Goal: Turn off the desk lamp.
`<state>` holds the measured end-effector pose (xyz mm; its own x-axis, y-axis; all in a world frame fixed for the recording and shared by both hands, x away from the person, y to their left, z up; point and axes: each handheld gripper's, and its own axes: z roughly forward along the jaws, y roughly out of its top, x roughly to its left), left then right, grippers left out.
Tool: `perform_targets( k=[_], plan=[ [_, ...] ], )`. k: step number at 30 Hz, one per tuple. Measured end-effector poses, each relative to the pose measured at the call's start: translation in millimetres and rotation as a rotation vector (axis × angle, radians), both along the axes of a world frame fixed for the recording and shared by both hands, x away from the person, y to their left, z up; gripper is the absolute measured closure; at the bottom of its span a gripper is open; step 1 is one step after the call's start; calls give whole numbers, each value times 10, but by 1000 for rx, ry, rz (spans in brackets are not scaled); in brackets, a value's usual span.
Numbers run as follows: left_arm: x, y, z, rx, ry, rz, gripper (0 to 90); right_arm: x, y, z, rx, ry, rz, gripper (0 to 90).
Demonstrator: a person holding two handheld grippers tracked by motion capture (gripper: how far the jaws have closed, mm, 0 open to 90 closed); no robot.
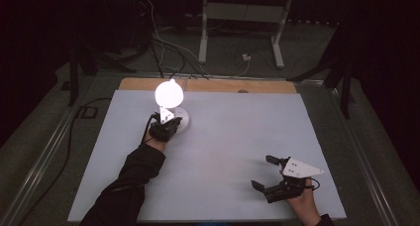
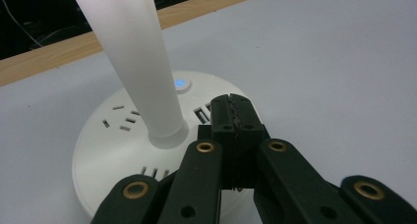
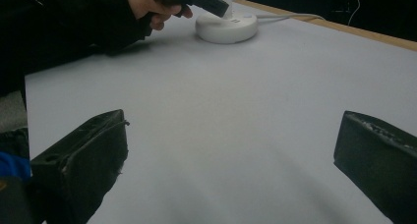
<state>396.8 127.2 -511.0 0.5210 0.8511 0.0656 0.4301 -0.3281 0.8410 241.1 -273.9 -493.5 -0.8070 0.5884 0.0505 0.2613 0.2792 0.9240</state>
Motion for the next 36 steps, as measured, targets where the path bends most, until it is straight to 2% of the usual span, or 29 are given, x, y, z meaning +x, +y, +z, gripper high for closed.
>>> perform_targets(
  k=[3,18,26,31,36],
  plan=[
    [6,-3,-36,0,12,3,900,3,0,0,2,1,0,0],
    [21,7,-60,13,12,-6,900,2,3,-3,0,5,2,0],
    [22,10,-80,-7,9,-13,900,8,10,-7,0,7,4,0],
    [21,16,-48,-20,27,-14,900,11,5,-6,1,6,4,0],
    [-43,26,80,-43,10,-20,900,8,-2,-5,4,5,2,0]
  ],
)
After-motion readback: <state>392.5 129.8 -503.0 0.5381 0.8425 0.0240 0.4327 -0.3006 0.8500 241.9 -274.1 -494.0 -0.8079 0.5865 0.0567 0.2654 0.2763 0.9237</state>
